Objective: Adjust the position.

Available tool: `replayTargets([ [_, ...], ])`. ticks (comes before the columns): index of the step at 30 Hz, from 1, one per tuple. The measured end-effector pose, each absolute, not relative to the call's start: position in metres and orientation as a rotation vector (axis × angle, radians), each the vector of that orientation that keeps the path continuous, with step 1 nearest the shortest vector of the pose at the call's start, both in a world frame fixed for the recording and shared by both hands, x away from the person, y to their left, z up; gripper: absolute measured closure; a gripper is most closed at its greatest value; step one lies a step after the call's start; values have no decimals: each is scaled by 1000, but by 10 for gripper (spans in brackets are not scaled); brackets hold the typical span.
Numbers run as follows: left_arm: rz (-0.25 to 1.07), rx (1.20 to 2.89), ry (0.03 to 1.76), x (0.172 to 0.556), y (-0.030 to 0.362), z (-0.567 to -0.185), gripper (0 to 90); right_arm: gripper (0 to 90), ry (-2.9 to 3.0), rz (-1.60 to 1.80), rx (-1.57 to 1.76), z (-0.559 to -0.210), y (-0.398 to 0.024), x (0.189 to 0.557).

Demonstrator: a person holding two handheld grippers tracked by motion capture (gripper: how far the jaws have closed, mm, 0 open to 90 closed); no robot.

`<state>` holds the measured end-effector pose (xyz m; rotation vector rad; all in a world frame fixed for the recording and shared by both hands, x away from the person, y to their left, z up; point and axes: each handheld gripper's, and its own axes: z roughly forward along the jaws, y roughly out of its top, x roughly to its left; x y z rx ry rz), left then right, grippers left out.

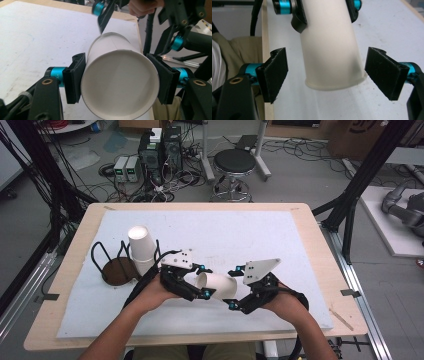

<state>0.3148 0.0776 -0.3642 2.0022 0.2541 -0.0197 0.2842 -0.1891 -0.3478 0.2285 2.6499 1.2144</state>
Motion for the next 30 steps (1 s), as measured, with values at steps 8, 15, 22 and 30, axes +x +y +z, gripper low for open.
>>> replayTargets([
  [8,10,1942,293,316,87,-372,346,191,2519,1396,385,-350,-208,282],
  [15,54,1861,348,317,100,-380,344,191,2422,1490,516,-360,-222,282],
  [22,74,1782,364,315,109,-386,344,191,2345,1535,617,-370,-233,283],
  [30,88,1712,364,313,114,-388,344,191,2312,1571,681,-379,-240,281],
])
